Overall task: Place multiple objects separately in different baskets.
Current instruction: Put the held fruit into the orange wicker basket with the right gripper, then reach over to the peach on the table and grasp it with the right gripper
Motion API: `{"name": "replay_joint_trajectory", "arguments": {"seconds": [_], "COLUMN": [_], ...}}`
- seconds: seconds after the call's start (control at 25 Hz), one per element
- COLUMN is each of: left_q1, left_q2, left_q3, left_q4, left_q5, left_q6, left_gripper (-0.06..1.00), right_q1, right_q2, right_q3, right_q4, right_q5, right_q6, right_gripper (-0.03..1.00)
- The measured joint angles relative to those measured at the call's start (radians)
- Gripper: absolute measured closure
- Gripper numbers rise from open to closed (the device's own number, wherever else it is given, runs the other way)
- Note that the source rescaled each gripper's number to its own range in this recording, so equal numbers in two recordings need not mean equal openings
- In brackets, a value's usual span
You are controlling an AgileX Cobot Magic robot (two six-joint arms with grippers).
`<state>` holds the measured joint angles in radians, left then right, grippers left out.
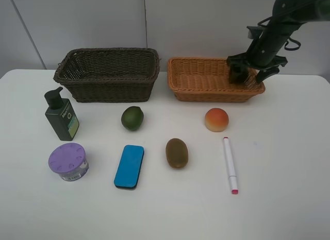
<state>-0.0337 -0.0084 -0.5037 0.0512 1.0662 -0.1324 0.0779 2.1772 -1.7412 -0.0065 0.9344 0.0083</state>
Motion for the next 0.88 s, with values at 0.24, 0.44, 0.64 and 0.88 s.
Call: {"name": "replay_joint_trajectory", "arguments": {"seconds": [0.24, 0.44, 0.64, 0.88], "left_q1": [0.0, 0.0, 0.0, 0.0], "left_q2": [0.0, 0.0, 0.0, 0.0], "left_q3": [0.0, 0.0, 0.0, 0.0], "left_q4": [0.0, 0.0, 0.0, 0.0], "left_q5": [0.0, 0.0, 0.0, 0.0], "left_q6": [0.0, 0.0, 0.0, 0.0], "left_gripper": [-0.03, -0.03, -0.03, -0.03], "right_q1": [0.0, 0.0, 0.0, 0.033], "right_q2": [0.0, -0.061, -0.159, -0.226], "right_q3": [0.0, 0.0, -0.001, -0.001], "right_q4": [0.0, 0.006, 0.028, 0.073], "right_q5": [-0.002, 0.037, 0.201, 0.281], "right_q6": [-0.001, -0.002, -0.001, 0.059], "right_gripper": [-0.03, -0.03, -0.03, -0.03]}}
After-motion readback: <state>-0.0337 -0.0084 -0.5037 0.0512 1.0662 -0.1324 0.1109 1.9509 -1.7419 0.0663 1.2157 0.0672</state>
